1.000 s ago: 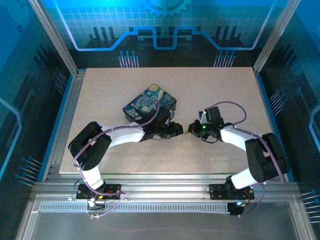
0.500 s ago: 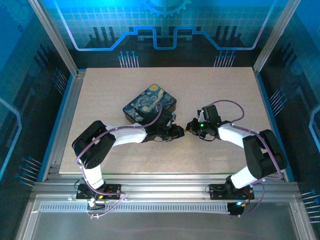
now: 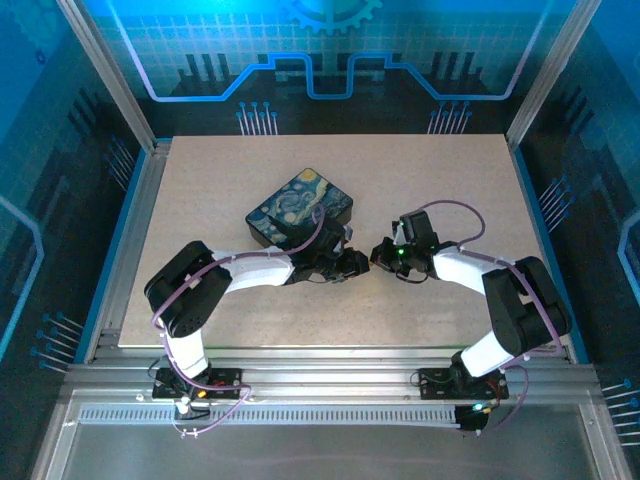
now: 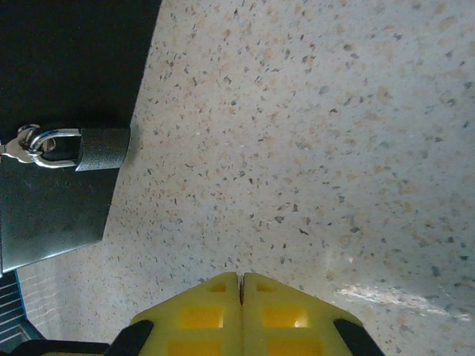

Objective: Unlock the padlock with the key

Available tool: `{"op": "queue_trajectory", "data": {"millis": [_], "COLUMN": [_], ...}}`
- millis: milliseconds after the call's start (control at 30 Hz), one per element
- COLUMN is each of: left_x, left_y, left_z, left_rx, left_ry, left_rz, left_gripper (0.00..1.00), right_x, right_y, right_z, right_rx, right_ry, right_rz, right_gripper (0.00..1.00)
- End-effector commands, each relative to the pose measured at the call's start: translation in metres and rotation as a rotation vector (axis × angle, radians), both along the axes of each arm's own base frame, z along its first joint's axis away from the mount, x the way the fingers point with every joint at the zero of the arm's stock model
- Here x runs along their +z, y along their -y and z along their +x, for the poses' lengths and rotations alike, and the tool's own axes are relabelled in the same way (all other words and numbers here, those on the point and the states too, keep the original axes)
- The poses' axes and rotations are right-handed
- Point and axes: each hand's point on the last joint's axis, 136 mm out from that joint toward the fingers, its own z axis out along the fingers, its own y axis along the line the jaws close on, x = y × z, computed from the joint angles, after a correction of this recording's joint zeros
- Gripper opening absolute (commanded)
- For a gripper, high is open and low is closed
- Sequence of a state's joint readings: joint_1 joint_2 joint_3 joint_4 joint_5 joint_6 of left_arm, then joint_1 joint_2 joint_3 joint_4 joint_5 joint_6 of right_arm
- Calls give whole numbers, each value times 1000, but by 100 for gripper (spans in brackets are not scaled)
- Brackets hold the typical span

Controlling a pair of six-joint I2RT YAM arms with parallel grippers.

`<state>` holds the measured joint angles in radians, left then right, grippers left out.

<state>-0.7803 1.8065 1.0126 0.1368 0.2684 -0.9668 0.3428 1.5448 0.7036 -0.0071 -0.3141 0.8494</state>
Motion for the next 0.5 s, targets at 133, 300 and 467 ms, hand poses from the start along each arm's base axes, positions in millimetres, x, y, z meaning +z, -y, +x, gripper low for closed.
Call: {"op": "queue_trajectory", "data": {"millis": [133, 300, 467], "left_x": [6, 4, 2], "left_y": [6, 5, 2], "left_z": [4, 6, 10], "left_rx": [-5, -2, 5], "left_ry": [22, 28, 35], "left_rz": [-5, 6, 17], "left_gripper": [25, 24, 22], "right_x": [8, 10, 10], "right_y": [-12, -16, -21], "right_z": [4, 2, -3], "right_rx": [4, 23, 38], "right_ry": [11, 15, 16], "right_rz": [31, 34, 34], "right_gripper": [2, 2, 2]}}
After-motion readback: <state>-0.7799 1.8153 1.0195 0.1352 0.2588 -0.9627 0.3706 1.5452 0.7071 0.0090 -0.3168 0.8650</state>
